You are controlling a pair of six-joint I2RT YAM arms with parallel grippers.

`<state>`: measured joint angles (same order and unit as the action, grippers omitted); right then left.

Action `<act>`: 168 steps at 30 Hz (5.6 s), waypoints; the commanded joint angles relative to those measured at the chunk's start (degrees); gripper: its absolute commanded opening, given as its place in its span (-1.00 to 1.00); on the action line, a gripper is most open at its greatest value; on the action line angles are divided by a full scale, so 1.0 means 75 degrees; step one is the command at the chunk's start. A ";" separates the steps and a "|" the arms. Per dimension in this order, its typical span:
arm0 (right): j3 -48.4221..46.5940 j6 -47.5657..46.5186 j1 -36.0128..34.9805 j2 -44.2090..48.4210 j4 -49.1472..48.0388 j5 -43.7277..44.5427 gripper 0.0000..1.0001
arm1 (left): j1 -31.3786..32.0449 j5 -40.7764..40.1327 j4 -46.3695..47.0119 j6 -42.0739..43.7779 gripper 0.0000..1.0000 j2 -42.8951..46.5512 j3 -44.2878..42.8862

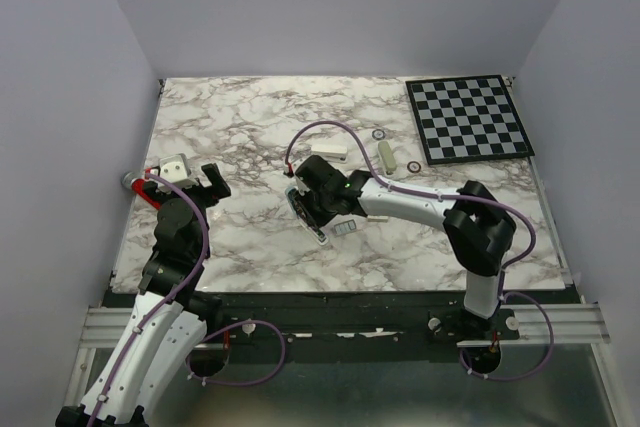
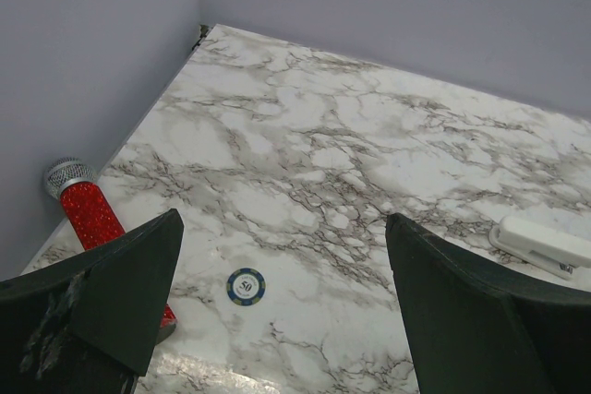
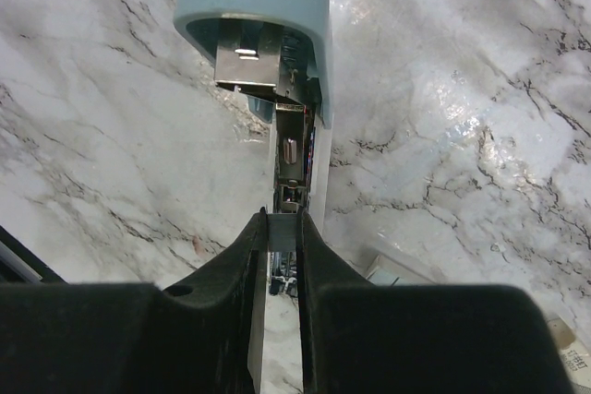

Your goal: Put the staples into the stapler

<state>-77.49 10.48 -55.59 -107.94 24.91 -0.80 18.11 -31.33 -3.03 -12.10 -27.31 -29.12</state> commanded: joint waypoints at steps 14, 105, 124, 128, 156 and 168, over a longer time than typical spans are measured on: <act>0.0149 -0.0026 -0.0087 -0.0280 -0.0063 0.0059 -0.56 | 0.0011 0.0135 0.0029 -0.0004 0.97 0.0020 0.0039; 0.0290 0.0009 -0.0146 0.0107 -0.0016 0.0399 -0.30 | 0.0011 0.0181 -0.0018 -0.0004 0.98 0.0102 0.0039; 0.1353 0.0185 -0.0005 0.1102 -0.1313 0.0271 0.19 | 0.0011 0.1899 -0.0170 -0.0296 0.98 -0.0458 -0.0112; 0.2607 -0.0025 0.0006 0.1991 -0.2568 0.0153 0.29 | 0.0011 0.3153 -0.0474 -0.0683 0.98 -0.1232 -0.0405; 0.5961 -0.0589 -0.0334 0.2053 -0.7739 0.0645 0.18 | 0.0093 0.6298 -0.1331 -0.1844 0.77 -0.5065 -0.1835; 0.5891 -0.0589 -0.0334 0.1584 -0.7949 0.0727 -0.13 | 0.0105 0.6791 -0.0933 -0.1856 0.69 -0.5687 -0.1988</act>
<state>-33.56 6.35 -57.69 -94.56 -31.51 2.59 18.50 16.64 -12.05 -25.63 -69.19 -42.70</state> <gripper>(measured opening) 0.476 0.854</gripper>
